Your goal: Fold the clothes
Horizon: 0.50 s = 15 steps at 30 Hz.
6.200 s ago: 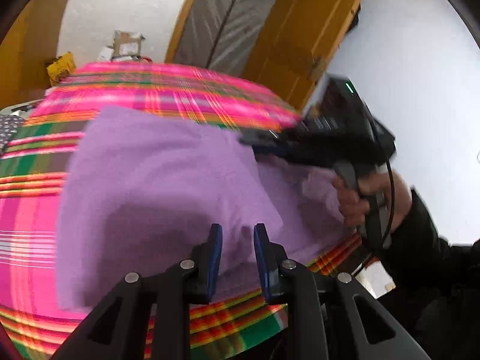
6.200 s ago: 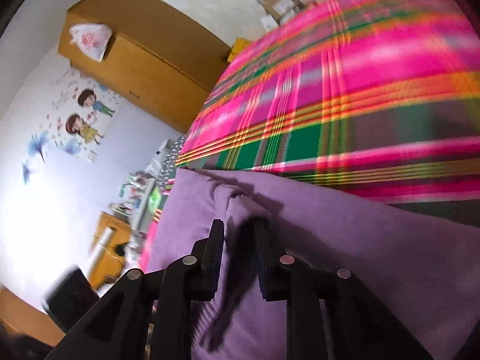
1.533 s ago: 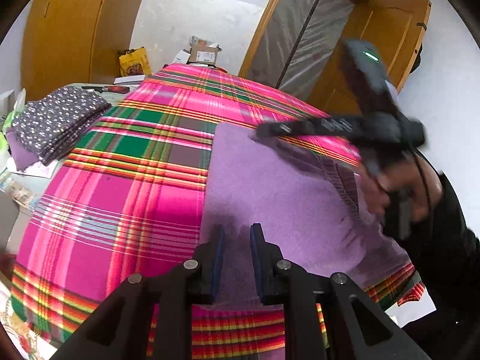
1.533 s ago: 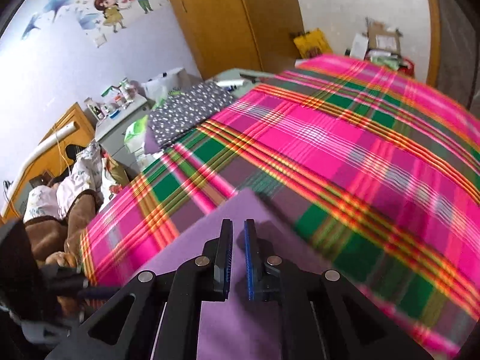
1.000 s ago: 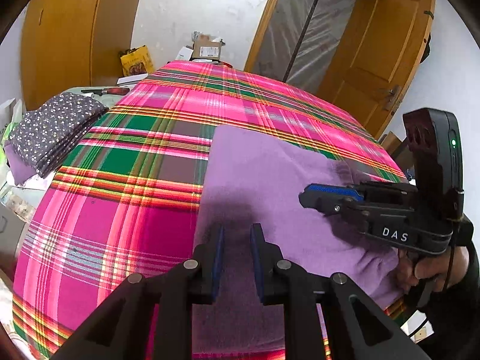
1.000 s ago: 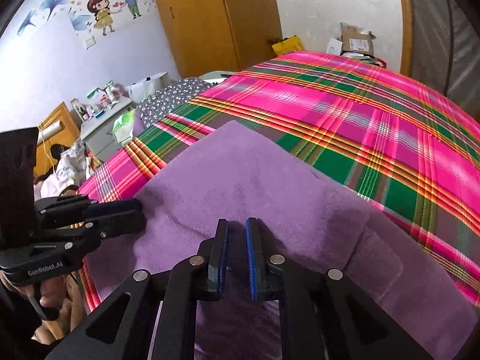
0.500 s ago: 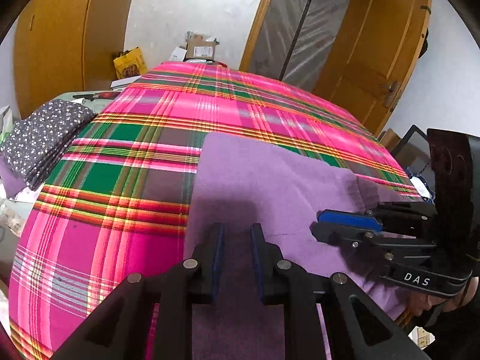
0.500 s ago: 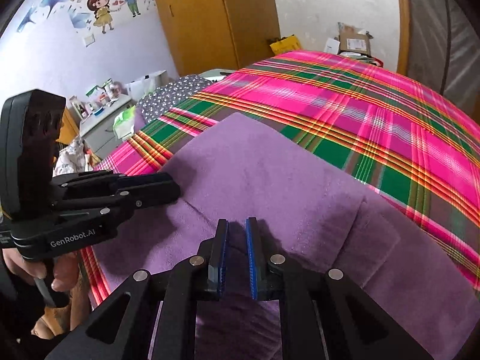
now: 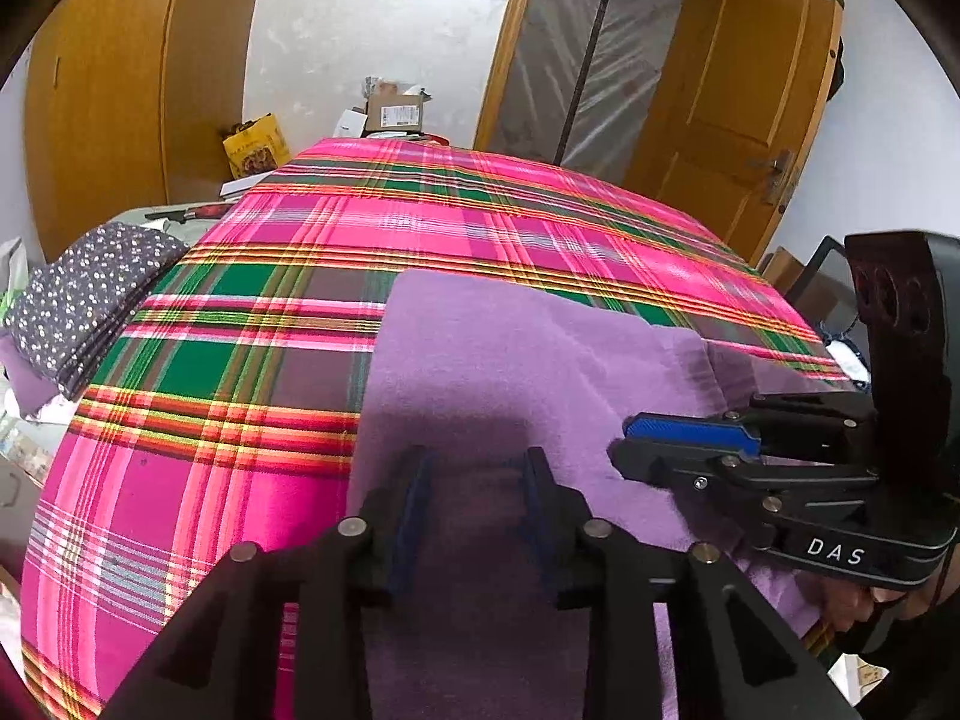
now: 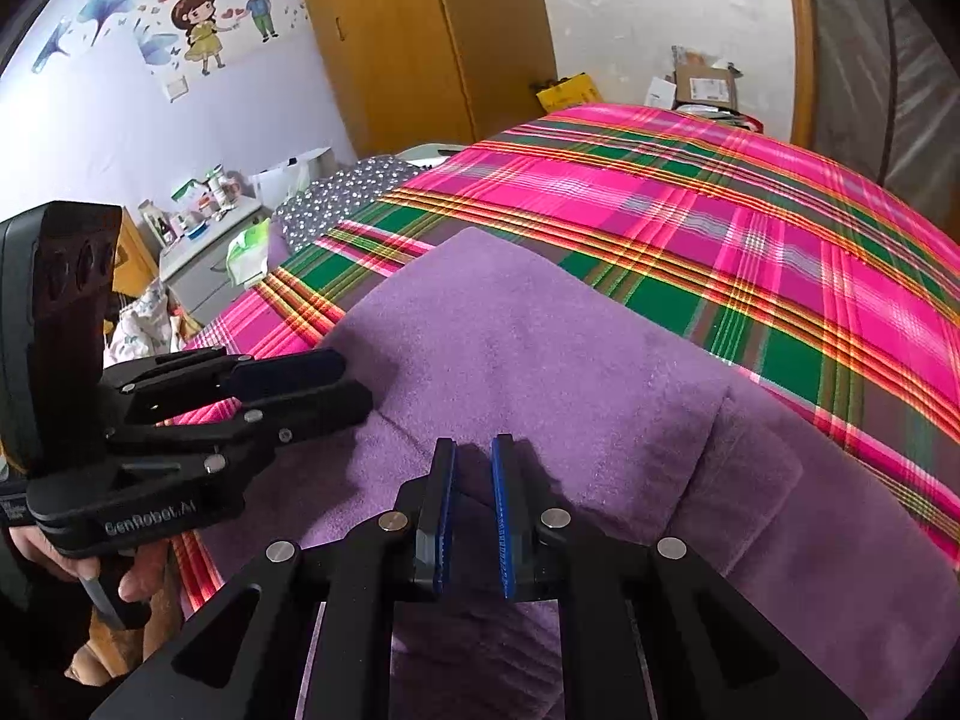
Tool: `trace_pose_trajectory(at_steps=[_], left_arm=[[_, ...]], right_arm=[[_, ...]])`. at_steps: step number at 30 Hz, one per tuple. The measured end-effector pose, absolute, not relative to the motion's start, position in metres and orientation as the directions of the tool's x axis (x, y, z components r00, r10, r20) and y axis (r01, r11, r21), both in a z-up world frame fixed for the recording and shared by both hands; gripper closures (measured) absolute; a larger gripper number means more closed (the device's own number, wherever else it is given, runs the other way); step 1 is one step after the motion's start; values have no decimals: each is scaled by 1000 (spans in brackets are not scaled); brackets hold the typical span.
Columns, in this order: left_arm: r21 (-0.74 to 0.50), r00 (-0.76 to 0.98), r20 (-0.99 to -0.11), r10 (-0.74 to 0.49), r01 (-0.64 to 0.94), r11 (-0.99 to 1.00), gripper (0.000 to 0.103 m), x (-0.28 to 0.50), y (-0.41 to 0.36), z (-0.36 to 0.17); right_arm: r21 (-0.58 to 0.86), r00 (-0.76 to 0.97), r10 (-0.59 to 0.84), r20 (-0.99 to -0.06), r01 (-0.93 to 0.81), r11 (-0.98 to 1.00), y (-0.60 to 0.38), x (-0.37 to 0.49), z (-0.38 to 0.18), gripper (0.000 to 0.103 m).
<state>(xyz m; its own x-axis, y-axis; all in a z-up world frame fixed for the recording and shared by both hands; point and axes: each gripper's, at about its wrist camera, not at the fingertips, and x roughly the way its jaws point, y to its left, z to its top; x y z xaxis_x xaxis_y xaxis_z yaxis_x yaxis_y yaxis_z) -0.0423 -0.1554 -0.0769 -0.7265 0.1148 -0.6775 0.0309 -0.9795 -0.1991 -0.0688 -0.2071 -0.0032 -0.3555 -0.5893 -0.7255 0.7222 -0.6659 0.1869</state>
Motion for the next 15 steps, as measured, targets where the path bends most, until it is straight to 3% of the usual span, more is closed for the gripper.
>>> trace_pose_trajectory(at_steps=[5, 11, 15], left_arm=[[-189, -731, -675, 98, 44, -981, 67, -42, -153, -77], [-150, -730, -680, 70, 44, -988, 66, -43, -149, -77], [-150, -724, -686, 75, 40, -988, 66, -43, -150, -76]], right_arm=[[225, -342, -608, -716, 712, -665, -204, -71, -3, 87], [233, -296, -645, -705, 762, -605, -211, -64, -1, 52], [172, -330, -621, -711, 775, -609, -215, -55, 2, 52]])
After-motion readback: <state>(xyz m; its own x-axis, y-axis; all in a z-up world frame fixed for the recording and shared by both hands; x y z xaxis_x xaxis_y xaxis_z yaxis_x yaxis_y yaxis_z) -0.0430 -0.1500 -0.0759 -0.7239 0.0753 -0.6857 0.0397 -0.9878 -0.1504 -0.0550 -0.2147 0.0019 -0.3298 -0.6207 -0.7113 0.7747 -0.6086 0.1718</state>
